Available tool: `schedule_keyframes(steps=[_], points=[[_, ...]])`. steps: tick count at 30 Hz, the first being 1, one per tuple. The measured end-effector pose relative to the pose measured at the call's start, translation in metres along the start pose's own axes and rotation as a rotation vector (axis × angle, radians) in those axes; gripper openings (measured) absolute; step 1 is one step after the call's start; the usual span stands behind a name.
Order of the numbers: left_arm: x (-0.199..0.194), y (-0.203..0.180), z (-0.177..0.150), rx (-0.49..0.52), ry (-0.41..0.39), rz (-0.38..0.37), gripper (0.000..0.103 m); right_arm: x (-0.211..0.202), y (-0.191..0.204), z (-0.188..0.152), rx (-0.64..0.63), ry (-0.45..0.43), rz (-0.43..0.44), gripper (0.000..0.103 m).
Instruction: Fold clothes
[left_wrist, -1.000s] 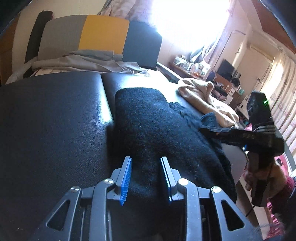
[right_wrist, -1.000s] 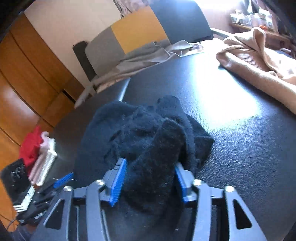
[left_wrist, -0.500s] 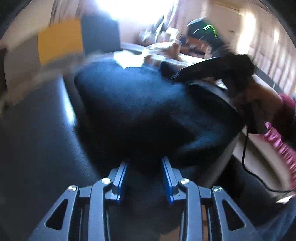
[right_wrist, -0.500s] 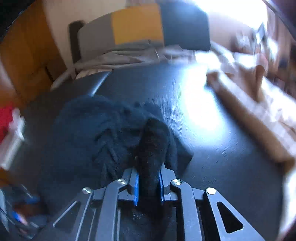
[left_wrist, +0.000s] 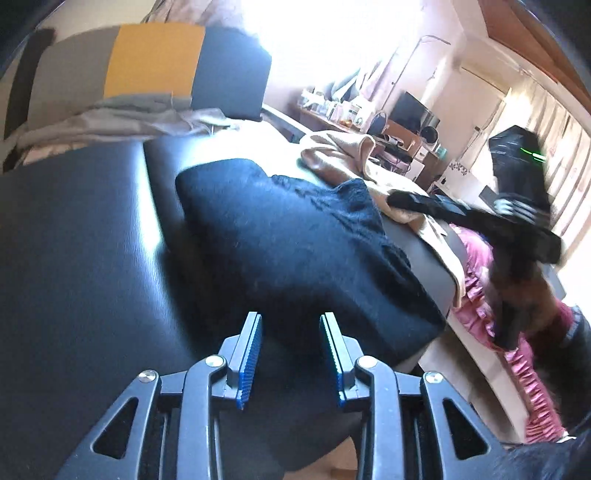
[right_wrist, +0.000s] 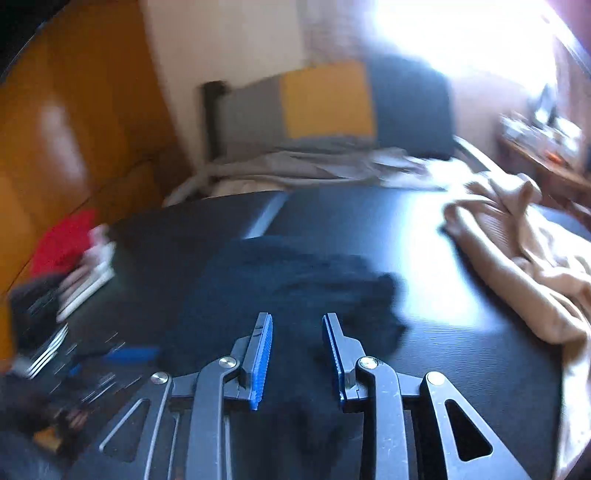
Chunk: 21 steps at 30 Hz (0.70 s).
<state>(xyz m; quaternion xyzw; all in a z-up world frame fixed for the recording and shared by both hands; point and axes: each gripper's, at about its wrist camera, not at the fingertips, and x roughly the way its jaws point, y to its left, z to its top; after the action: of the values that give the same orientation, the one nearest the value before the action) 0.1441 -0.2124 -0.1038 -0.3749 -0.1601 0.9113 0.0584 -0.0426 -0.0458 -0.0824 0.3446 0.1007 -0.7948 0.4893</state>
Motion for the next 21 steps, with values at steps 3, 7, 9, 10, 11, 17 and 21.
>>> schedule_keyframes(steps=[3, 7, 9, 10, 11, 17, 21], points=[[0.018, -0.009, -0.005, 0.057, 0.086, 0.044, 0.033, 0.008, 0.027, -0.018, -0.089, 0.082, 0.031, 0.029], [0.033, -0.016, -0.018, 0.136, 0.142, 0.106, 0.033, 0.036, 0.015, -0.059, -0.082, 0.251, -0.073, 0.023], [0.034, -0.012, -0.014, 0.110, 0.156, 0.085, 0.033, 0.034, 0.003, -0.074, -0.046, 0.208, -0.067, 0.023], [0.030, -0.008, -0.008, 0.081, 0.143, 0.060, 0.033, 0.034, 0.001, -0.076, -0.028, 0.191, -0.058, 0.023], [0.024, -0.003, 0.000, 0.048, 0.123, 0.031, 0.033, 0.034, -0.001, -0.078, -0.010, 0.173, -0.049, 0.023], [0.011, 0.034, 0.078, -0.008, -0.032, 0.005, 0.033, 0.038, -0.011, -0.083, 0.063, 0.104, -0.001, 0.023], [0.045, 0.048, 0.121, 0.027, -0.005, -0.028, 0.033, 0.035, -0.013, -0.089, 0.095, 0.086, 0.026, 0.023]])
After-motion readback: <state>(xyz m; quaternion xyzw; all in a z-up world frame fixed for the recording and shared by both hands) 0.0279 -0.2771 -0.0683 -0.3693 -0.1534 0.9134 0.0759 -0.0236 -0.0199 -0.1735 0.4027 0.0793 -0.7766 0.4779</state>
